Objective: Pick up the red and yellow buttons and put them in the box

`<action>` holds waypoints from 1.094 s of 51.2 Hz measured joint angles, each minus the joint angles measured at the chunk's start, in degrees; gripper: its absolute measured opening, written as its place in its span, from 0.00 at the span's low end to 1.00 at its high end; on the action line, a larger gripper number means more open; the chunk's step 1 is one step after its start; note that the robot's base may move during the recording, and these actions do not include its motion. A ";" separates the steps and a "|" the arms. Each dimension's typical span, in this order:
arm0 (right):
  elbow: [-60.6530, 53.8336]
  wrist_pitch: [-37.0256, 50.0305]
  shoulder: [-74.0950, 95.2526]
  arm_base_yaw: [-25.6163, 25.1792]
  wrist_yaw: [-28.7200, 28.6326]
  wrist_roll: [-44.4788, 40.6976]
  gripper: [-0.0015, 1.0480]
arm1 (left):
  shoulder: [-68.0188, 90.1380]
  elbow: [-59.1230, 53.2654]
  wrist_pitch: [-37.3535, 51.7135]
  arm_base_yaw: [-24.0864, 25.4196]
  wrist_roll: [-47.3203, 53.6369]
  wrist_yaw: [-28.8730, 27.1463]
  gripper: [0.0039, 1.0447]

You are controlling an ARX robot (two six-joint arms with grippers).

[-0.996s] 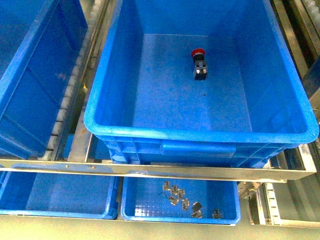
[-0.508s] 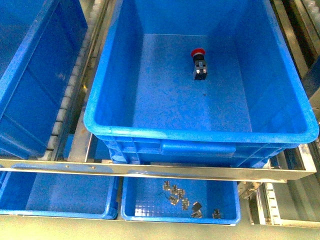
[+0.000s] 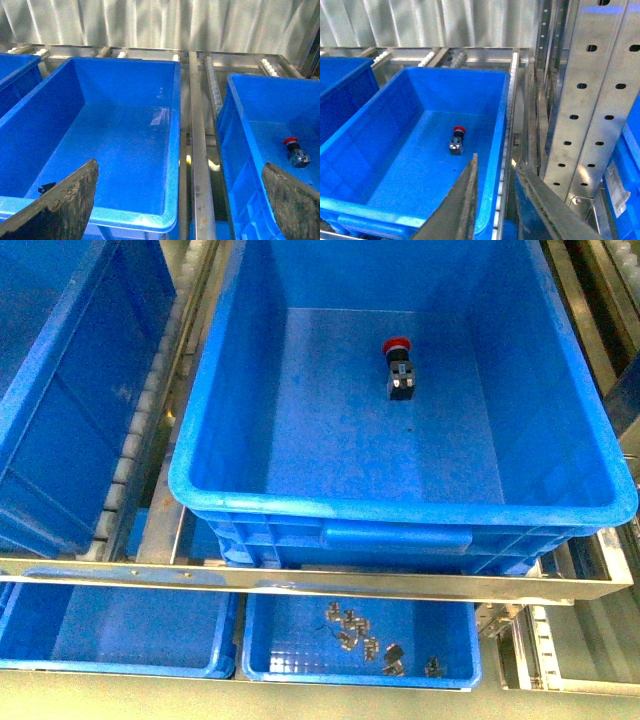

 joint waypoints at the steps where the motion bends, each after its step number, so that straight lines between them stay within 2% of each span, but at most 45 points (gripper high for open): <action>1: 0.00 0.00 0.00 0.00 -0.02 0.00 0.29 | 0.00 0.00 0.00 0.00 0.00 0.00 0.93; 22: 0.00 -0.02 0.00 0.02 0.07 0.02 0.94 | 0.00 0.00 0.00 0.00 0.02 0.17 0.93; 56: 0.00 -0.17 0.00 0.02 0.02 0.00 0.94 | 0.00 0.00 -0.04 0.00 0.02 0.04 0.93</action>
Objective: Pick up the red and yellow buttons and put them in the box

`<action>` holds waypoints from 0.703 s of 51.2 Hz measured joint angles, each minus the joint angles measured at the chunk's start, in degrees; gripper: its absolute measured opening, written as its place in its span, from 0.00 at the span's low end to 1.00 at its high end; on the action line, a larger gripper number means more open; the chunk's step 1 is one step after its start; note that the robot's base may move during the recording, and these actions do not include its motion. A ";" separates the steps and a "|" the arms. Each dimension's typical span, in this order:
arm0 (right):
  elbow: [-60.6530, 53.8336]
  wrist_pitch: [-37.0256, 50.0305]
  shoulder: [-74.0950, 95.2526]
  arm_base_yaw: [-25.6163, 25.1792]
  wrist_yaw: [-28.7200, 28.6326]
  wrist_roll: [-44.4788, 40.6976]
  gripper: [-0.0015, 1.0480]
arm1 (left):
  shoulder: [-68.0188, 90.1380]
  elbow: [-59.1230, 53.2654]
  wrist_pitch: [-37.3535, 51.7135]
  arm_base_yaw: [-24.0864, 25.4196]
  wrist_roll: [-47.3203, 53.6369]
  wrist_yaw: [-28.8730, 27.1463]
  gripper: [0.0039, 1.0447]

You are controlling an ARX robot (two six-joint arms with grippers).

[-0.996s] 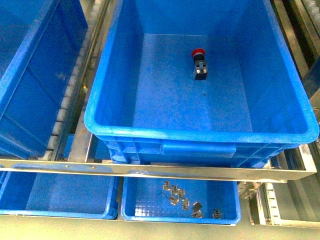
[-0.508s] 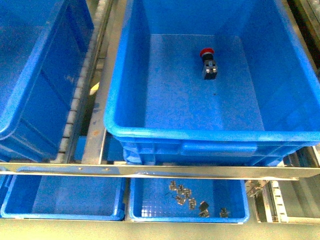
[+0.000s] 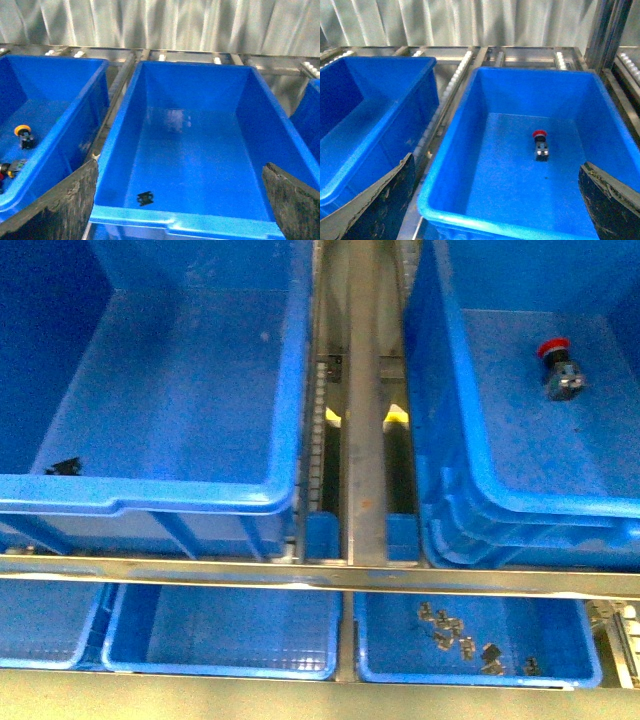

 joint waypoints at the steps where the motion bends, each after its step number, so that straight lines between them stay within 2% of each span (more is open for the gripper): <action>1: 0.00 0.00 0.00 -0.02 0.00 0.00 0.94 | 0.00 0.00 0.00 0.00 0.00 0.00 0.93; 36: -0.02 -0.07 -0.04 -0.13 -0.66 -0.04 0.94 | 0.00 0.00 -0.09 -0.04 0.00 -0.48 0.93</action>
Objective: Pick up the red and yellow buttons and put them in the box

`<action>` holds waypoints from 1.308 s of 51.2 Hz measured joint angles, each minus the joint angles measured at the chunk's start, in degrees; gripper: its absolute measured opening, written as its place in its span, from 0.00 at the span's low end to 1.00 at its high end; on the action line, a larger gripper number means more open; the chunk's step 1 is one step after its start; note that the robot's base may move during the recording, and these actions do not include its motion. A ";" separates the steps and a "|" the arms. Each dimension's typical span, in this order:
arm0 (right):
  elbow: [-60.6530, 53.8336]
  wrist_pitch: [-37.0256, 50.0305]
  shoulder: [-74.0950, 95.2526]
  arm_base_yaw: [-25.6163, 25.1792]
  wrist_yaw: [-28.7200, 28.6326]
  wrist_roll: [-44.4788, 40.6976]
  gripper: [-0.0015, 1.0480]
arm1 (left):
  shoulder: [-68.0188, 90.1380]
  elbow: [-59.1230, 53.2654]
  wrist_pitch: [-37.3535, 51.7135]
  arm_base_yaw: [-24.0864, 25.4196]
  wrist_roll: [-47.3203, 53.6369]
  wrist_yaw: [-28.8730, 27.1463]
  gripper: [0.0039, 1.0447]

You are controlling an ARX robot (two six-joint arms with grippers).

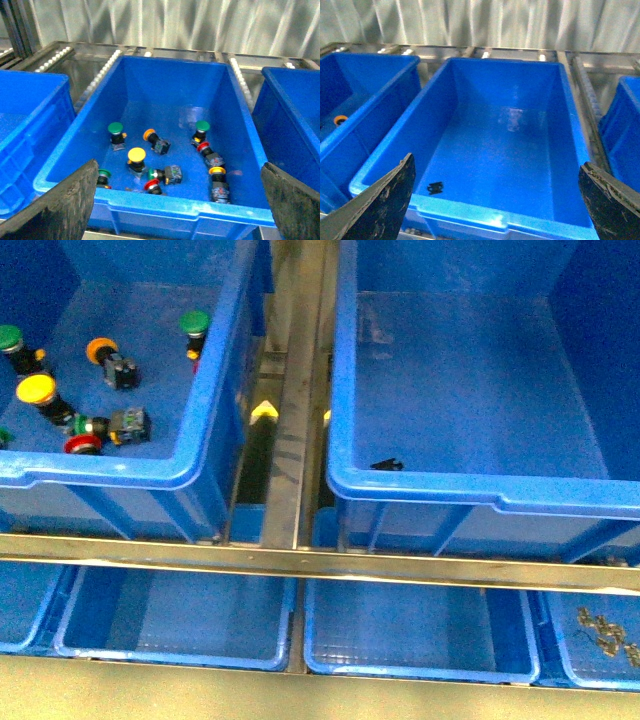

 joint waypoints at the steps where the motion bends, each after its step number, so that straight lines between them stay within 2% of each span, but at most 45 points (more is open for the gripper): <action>1: 0.00 0.02 0.00 0.00 0.02 0.02 0.94 | 0.00 0.00 0.00 0.00 0.00 0.00 0.93; 6: 0.00 0.00 0.00 0.02 0.28 0.02 0.94 | 0.02 0.02 -0.02 0.00 0.00 0.15 0.93; 7: 0.00 0.00 0.00 0.02 0.37 0.02 0.94 | 0.87 0.48 -1.75 -0.42 -1.27 -1.57 0.93; 11: 0.00 0.00 0.00 0.02 0.50 0.02 0.94 | 11.08 8.26 -20.22 -2.38 -9.86 -11.96 0.93; 14: 0.00 0.02 -0.02 0.02 0.42 0.02 0.94 | 18.75 12.46 -25.79 -1.20 -14.43 -14.56 0.93; 17: 0.00 0.00 0.02 0.02 0.52 0.02 0.94 | 25.79 15.67 -24.83 0.61 -16.68 -14.03 0.93; 25: 0.00 0.00 0.00 0.02 0.48 0.02 0.94 | 44.04 27.71 -13.81 5.79 -16.83 -9.49 0.93; 35: 0.00 0.00 0.00 0.02 0.46 0.02 0.94 | 71.89 44.30 -3.72 6.54 -15.23 -3.96 0.93; 45: 0.00 0.00 0.00 0.02 0.48 0.02 0.94 | 96.70 59.52 -4.31 5.60 -16.48 -1.33 0.93; 67: 0.00 0.00 0.00 0.02 0.48 0.02 0.94 | 116.10 74.53 -6.40 6.34 -16.85 0.72 0.93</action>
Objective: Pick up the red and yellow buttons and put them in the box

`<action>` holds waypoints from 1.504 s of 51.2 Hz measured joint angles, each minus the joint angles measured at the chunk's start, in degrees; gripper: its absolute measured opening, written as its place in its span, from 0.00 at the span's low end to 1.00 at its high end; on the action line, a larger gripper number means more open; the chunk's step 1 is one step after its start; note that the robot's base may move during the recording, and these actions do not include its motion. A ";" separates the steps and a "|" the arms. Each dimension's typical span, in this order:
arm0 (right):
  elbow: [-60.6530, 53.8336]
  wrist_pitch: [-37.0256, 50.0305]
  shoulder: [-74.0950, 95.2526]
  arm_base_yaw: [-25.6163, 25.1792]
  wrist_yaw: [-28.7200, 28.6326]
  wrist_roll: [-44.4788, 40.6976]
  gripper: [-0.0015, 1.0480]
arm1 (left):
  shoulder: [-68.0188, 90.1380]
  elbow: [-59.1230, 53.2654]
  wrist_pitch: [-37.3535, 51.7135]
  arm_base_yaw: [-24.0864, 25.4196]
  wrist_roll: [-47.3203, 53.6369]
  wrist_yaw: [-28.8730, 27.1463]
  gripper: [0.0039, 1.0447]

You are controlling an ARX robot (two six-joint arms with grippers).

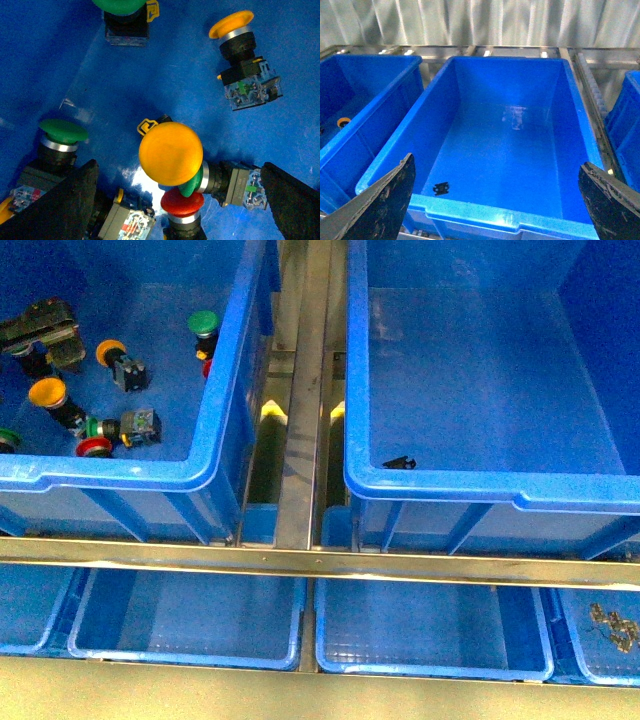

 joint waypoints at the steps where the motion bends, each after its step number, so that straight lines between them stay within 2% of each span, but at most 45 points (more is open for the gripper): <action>1: 0.00 0.00 0.00 0.00 0.02 -0.02 0.94 | 0.66 0.55 -0.04 0.00 0.04 0.13 0.93; 17: 0.00 0.00 0.00 0.00 0.00 0.00 0.94 | 6.01 6.60 -1.77 0.09 0.13 0.90 0.93; 30: 0.00 0.00 0.00 0.00 0.00 0.00 0.94 | 6.99 7.39 -2.36 0.31 0.50 1.53 0.93; 38: 0.00 0.00 0.00 0.00 0.00 0.00 0.94 | 7.10 7.39 -2.36 0.42 0.70 1.88 0.71; 40: 0.00 0.00 0.00 0.00 0.00 0.00 0.94 | 7.10 7.39 -2.36 0.44 0.72 1.92 0.62; 51: 0.00 0.00 0.00 0.00 0.00 0.00 0.94 | 7.10 7.39 -2.10 0.59 0.92 2.34 0.35; 63: 0.00 0.00 0.00 0.00 0.00 0.00 0.94 | 5.03 4.52 -1.11 1.14 -0.02 4.68 0.33; 77: 0.00 0.00 0.00 0.00 0.00 0.00 0.94 | -12.61 -4.81 0.24 3.39 -8.79 16.09 0.33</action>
